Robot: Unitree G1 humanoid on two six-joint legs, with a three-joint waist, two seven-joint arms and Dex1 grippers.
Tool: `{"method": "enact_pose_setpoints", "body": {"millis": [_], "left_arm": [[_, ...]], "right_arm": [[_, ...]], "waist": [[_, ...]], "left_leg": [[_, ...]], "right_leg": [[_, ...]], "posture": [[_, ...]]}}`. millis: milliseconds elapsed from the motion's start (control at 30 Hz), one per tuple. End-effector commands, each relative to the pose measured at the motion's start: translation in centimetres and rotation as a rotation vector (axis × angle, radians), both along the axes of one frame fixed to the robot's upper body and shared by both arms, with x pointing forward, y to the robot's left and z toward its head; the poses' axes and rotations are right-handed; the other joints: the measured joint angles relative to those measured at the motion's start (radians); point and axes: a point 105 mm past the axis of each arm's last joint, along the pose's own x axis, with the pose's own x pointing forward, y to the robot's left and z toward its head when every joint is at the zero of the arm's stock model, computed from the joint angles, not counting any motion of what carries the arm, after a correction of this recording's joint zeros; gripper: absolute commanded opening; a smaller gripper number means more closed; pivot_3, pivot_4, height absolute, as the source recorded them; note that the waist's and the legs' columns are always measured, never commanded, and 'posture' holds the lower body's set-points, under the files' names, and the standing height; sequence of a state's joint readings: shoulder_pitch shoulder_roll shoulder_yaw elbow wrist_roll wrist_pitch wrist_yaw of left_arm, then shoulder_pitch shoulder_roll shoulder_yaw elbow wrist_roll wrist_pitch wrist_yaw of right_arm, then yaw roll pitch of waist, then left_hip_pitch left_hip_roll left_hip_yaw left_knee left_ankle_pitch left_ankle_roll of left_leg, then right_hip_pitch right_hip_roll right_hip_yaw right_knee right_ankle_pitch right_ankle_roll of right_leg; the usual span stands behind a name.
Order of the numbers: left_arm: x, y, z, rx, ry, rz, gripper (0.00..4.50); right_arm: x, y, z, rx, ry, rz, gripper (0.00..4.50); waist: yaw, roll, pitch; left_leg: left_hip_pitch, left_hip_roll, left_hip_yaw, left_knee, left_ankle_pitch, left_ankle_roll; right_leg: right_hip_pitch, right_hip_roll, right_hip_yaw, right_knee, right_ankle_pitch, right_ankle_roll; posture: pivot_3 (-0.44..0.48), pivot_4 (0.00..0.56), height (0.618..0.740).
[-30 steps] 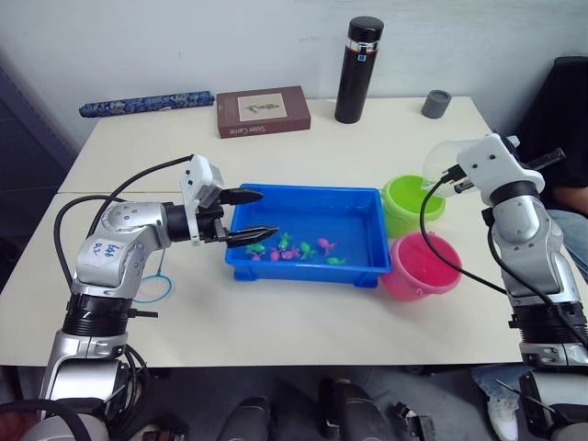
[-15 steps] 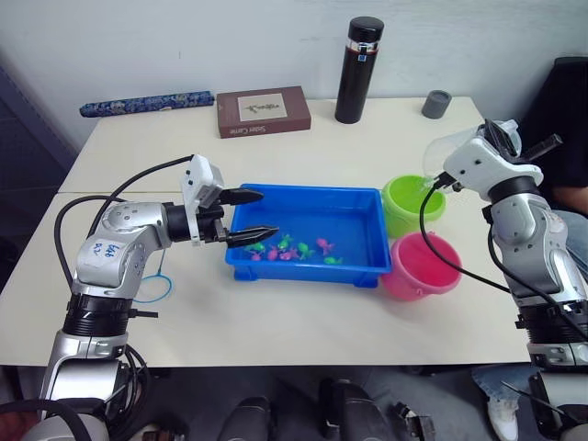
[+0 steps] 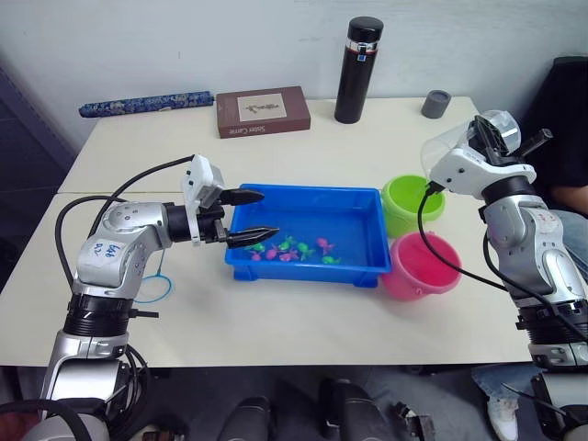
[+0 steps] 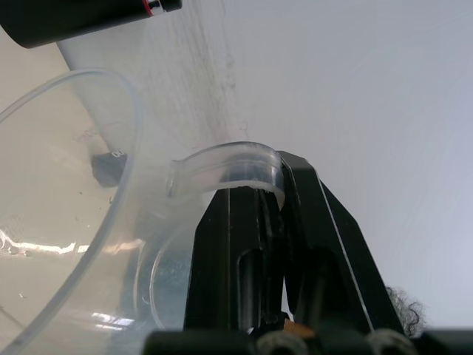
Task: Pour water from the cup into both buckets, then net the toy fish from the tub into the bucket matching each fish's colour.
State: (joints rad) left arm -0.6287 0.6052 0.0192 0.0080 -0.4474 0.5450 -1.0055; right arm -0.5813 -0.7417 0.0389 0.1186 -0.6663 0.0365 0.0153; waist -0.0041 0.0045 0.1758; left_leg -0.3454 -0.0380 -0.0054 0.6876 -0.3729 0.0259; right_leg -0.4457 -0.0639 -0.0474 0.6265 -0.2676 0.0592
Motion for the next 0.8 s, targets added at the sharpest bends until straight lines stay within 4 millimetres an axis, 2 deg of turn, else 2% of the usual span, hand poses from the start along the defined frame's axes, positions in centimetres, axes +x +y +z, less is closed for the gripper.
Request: {"method": "enact_pose_setpoints", "body": {"millis": [33, 200, 267, 400, 633, 800], "left_arm": [[-0.6, -0.4, 1.1, -0.012, -0.052, -0.029, 4.5], [-0.7, -0.4, 1.1, -0.013, -0.052, -0.032, 4.5], [-0.8, -0.4, 1.2, -0.014, -0.05, -0.037, 4.5], [-0.9, -0.4, 1.2, -0.016, -0.047, -0.042, 4.5], [-1.0, -0.7, 1.3, -0.019, -0.037, -0.068, 4.5], [-1.4, -1.0, 1.5, -0.034, -0.023, -0.093, 4.5]], "right_arm": [[-0.8, 0.9, 2.6, -0.048, -0.1, 0.024, 0.04], [-0.7, 0.8, 2.5, -0.009, -0.095, 0.029, 0.04], [-0.7, -0.1, 2.5, 0.111, -0.092, 0.013, 0.04], [-0.7, -1.3, 2.4, 0.244, -0.068, 0.001, 0.04], [-1.4, -6.4, 1.4, 0.812, 0.027, 0.029, 0.04], [-2.9, -9.2, -1.3, 1.12, 0.073, 0.014, 0.04]], "waist": [[0.0, 0.0, 0.0], [0.0, 0.0, 0.0], [-0.001, 0.0, 0.0], [0.0, 0.0, 0.0], [0.003, 0.0, 0.0], [0.003, 0.0, 0.0]], "left_leg": [[0.0, 0.0, 0.0, 0.0, 0.0, 0.0], [0.0, 0.0, 0.0, 0.0, 0.0, 0.0], [0.0, 0.0, 0.0, 0.001, 0.0, 0.0], [0.0, 0.0, 0.0, 0.002, 0.0, 0.0], [-0.002, 0.0, -0.001, 0.004, 0.0, 0.0], [-0.004, 0.0, -0.003, 0.005, 0.0, 0.0]], "right_leg": [[0.0, 0.0, 0.0, 0.0, 0.0, 0.0], [0.0, 0.0, 0.0, 0.0, 0.0, 0.0], [0.0, 0.0, 0.0, 0.0, 0.0, 0.0], [0.0, 0.0, 0.0, 0.001, 0.0, 0.0], [0.0, 0.0, -0.001, 0.001, 0.0, 0.001], [0.0, 0.0, -0.002, 0.001, 0.001, 0.001]], "posture": [[0.0, 0.15, 0.739], [0.0, 0.15, 0.739], [0.0, 0.15, 0.739], [0.0, 0.15, 0.739], [0.0, 0.15, 0.739], [0.0, 0.15, 0.739]]}}
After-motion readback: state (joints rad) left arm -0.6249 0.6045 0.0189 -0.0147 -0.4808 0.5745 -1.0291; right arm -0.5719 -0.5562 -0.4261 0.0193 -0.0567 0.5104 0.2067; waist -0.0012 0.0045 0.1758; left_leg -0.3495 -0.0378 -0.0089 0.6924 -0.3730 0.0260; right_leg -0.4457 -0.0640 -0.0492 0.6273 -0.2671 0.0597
